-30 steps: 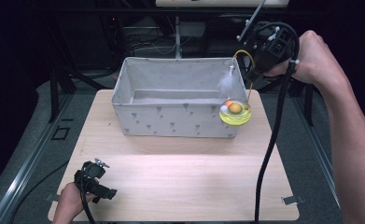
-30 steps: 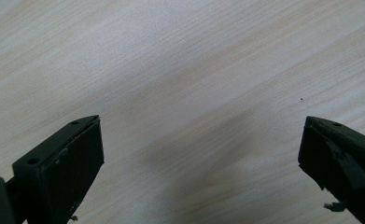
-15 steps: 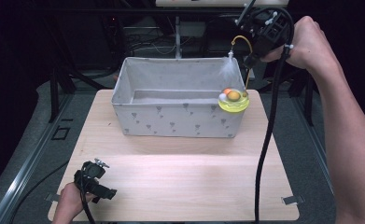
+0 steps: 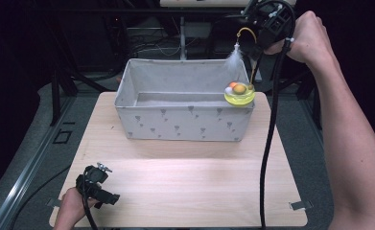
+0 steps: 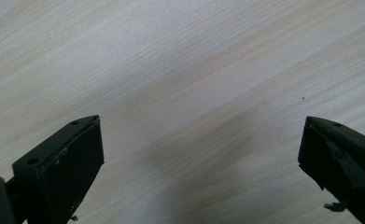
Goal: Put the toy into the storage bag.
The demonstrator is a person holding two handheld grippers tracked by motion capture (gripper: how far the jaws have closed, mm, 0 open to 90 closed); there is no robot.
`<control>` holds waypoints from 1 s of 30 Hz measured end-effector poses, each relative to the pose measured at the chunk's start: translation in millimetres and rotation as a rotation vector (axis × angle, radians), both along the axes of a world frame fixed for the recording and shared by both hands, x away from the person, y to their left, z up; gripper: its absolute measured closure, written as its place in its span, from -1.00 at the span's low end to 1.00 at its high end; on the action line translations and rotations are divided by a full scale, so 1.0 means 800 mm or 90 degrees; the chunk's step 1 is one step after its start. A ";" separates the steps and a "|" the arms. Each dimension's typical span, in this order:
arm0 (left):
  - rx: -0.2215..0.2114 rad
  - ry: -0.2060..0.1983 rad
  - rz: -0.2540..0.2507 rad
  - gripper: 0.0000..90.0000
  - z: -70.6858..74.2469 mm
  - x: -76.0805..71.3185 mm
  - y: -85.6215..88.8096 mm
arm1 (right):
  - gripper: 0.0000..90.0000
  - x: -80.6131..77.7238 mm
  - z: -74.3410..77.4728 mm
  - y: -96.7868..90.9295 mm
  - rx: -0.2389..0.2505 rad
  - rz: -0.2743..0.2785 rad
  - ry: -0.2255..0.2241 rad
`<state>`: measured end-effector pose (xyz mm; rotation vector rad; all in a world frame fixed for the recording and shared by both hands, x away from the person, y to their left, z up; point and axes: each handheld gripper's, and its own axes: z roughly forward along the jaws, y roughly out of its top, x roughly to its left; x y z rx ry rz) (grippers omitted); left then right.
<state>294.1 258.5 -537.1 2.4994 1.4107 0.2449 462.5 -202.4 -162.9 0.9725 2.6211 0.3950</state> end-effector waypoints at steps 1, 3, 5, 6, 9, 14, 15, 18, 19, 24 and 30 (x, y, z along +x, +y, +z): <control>0.001 0.000 0.000 -0.99 0.000 -0.001 0.000 | 0.96 0.003 -0.001 0.000 0.003 -0.002 -0.003; 0.001 -0.001 0.000 -0.99 0.000 -0.001 0.000 | 0.96 0.009 -0.004 0.001 0.004 -0.008 -0.003; 0.001 -0.001 0.000 -0.99 0.000 -0.001 -0.001 | 0.96 0.015 -0.007 0.002 0.004 -0.015 -0.004; 0.001 -0.001 -0.001 -0.99 0.000 -0.001 0.000 | 0.96 0.017 -0.008 0.003 0.005 -0.016 -0.007; 0.002 0.000 -0.001 -0.99 0.000 0.000 0.000 | 0.96 0.026 -0.011 0.003 0.013 -0.024 -0.010; -0.002 -0.001 0.002 -0.99 0.000 -0.001 0.000 | 0.96 0.039 -0.018 0.001 0.024 -0.040 -0.014; -0.001 0.000 0.002 -0.99 0.000 -0.001 0.001 | 0.96 0.041 -0.020 0.000 0.029 -0.045 -0.014; -0.001 0.000 0.001 -0.99 0.000 -0.001 0.001 | 0.96 0.047 -0.024 -0.002 0.039 -0.052 -0.017; 0.000 0.001 0.001 -0.99 0.001 -0.001 0.001 | 0.96 0.049 -0.026 -0.002 0.040 -0.054 -0.019; -0.001 0.000 -0.001 -0.99 0.000 0.000 0.001 | 0.96 0.057 -0.035 -0.004 0.045 -0.062 -0.017; -0.001 0.001 0.001 -0.99 0.000 -0.001 0.001 | 0.96 0.066 -0.049 -0.002 0.045 -0.067 -0.013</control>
